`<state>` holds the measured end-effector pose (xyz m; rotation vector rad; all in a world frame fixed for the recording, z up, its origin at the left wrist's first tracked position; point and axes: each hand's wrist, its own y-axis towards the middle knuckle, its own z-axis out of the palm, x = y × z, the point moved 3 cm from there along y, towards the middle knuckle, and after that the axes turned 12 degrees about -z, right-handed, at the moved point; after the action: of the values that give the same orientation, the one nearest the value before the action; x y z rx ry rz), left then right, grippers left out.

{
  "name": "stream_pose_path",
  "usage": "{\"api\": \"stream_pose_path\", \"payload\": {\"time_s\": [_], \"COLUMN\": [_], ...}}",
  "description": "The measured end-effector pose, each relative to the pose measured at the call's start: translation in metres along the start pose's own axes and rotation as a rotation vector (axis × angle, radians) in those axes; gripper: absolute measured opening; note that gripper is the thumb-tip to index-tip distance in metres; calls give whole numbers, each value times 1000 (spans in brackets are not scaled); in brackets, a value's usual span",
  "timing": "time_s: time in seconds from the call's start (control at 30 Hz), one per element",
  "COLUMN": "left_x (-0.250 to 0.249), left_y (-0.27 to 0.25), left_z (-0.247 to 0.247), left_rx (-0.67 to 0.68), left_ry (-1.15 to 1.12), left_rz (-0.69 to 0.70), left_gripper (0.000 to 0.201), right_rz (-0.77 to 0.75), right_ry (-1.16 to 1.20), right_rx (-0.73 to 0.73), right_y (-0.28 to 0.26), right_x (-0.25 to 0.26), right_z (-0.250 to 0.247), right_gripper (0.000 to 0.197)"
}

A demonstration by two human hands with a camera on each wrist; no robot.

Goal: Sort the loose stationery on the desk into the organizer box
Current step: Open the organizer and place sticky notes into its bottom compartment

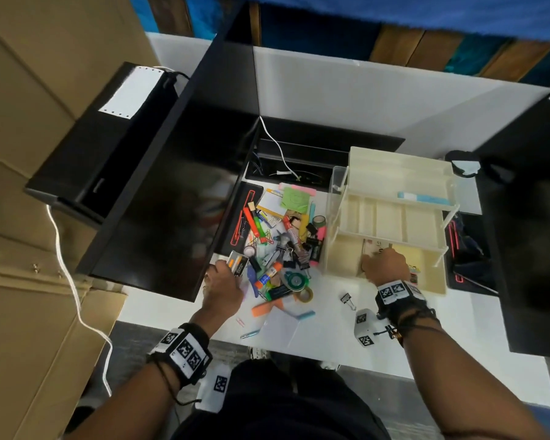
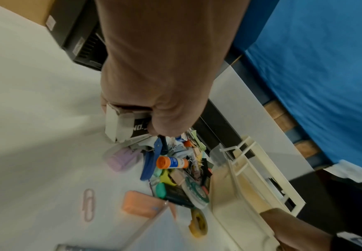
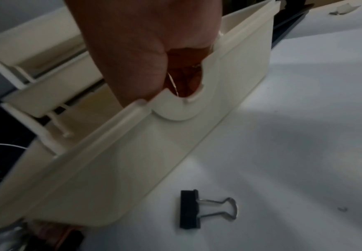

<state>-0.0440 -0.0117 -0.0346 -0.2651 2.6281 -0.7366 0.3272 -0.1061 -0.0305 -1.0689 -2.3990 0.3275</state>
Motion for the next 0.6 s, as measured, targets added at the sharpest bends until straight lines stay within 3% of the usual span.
{"api": "stream_pose_path", "payload": {"time_s": [0.07,0.17,0.23,0.3,0.4,0.43,0.5,0.6], "left_x": [-3,-15,-28,-47,-82,-93,-107,-118], "left_y": [-6,-17,-24,-33,-48,-53,-59,-62], "left_z": [0,-5,-10,-16,-22,-21,-12,2], "left_rx": [-22,-26,44,181,318,351,413,514], "left_ry": [44,-18,-140,-288,-433,-476,-508,-442], "left_rz": [44,135,234,291,272,271,275,305], "left_gripper": [50,33,22,22,29,29,32,34], "right_rz": [-79,-343,-506,-597,-438,-374,-339,-255], "right_ry": [-3,49,158,296,660,760,934,1093], "right_rx": [-79,-257,-234,-66,373,445,434,297], "right_y": [-11,-40,-64,-83,-103,-107,-108,-102], "right_x": [5,21,41,60,83,87,88,73], "right_z": [0,4,8,15,28,31,29,16], "right_gripper": [27,16,15,11,31,36,31,23]}}
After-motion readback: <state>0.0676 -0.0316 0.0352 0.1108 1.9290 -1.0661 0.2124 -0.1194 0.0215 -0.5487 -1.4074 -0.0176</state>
